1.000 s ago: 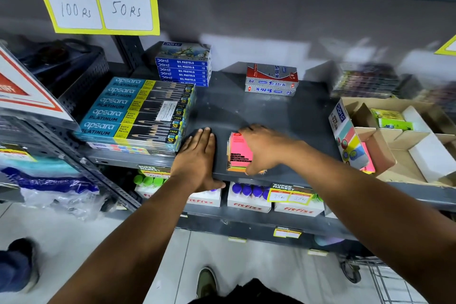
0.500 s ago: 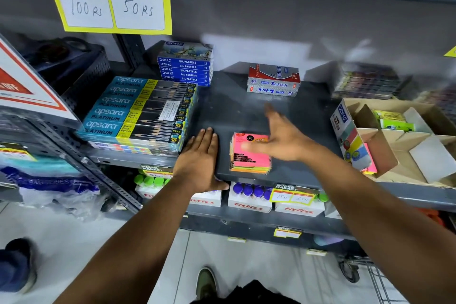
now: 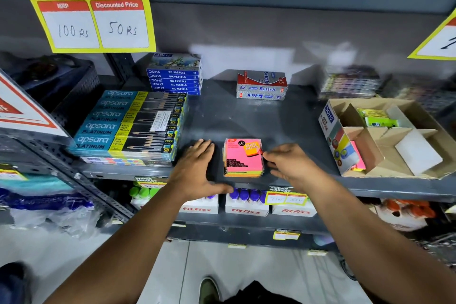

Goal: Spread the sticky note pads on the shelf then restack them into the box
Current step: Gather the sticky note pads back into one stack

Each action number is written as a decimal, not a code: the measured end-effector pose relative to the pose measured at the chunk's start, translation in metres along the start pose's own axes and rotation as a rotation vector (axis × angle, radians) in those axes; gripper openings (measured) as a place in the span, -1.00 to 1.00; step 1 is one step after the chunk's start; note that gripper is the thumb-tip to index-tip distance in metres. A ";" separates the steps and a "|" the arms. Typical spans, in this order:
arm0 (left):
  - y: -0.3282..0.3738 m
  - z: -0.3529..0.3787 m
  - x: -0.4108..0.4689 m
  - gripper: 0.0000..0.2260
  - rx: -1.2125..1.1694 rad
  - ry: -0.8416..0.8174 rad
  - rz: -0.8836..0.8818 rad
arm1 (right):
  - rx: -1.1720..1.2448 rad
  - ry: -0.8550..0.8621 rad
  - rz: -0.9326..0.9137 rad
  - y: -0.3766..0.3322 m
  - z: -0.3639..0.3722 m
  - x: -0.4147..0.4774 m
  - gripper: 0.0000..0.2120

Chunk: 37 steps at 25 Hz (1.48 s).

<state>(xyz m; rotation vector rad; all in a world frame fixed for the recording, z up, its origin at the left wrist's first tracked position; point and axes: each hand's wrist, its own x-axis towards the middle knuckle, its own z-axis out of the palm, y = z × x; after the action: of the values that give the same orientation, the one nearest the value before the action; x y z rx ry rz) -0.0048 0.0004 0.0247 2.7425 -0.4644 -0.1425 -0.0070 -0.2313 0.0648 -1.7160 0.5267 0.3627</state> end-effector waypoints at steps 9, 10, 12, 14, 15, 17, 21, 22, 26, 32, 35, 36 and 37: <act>0.026 0.001 -0.012 -0.20 -0.264 0.098 -0.013 | -0.002 -0.015 -0.029 -0.002 0.002 -0.003 -0.84; 0.022 0.004 -0.012 -0.07 -0.146 0.041 0.034 | 0.022 -0.026 -0.015 -0.004 0.003 -0.005 -0.87; 0.016 0.014 -0.011 0.05 0.064 -0.011 0.077 | 0.093 -0.063 0.030 -0.007 0.005 -0.010 -0.90; 0.015 0.021 -0.011 0.05 0.155 -0.008 0.083 | 0.129 -0.082 0.058 -0.010 0.009 -0.013 -0.86; 0.014 0.023 -0.011 0.04 0.171 -0.004 0.085 | 0.134 -0.082 0.068 -0.010 0.012 -0.012 -0.85; 0.013 0.025 -0.012 0.03 0.187 0.007 0.089 | 0.164 -0.078 0.097 -0.010 0.017 -0.012 -0.85; 0.014 0.024 -0.013 0.03 0.171 0.015 0.101 | 0.192 -0.063 0.110 -0.013 0.028 -0.012 -0.92; 0.014 0.024 -0.013 0.02 0.161 0.019 0.106 | 0.187 -0.060 0.100 -0.013 0.030 -0.011 -0.86; 0.012 0.024 -0.012 -0.03 0.123 0.024 0.118 | 0.167 -0.050 0.081 -0.018 0.037 -0.011 -0.82; 0.014 0.024 -0.008 -0.09 0.069 0.012 0.090 | 0.248 -0.074 0.101 -0.019 0.028 -0.012 -0.94; 0.013 0.023 -0.006 -0.21 0.029 0.012 0.074 | 0.242 -0.056 0.106 -0.013 0.027 -0.010 -0.93; 0.013 0.023 -0.005 -0.27 0.007 0.016 0.063 | 0.192 -0.047 0.095 -0.011 0.030 -0.010 -0.94; 0.014 0.023 -0.004 -0.31 -0.028 0.023 0.043 | 0.134 -0.035 0.086 -0.009 0.034 -0.009 -0.94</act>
<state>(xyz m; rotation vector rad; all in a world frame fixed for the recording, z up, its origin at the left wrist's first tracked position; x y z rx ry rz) -0.0167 -0.0183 0.0085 2.7013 -0.5115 -0.1061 -0.0083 -0.1952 0.0692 -1.5585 0.5872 0.4089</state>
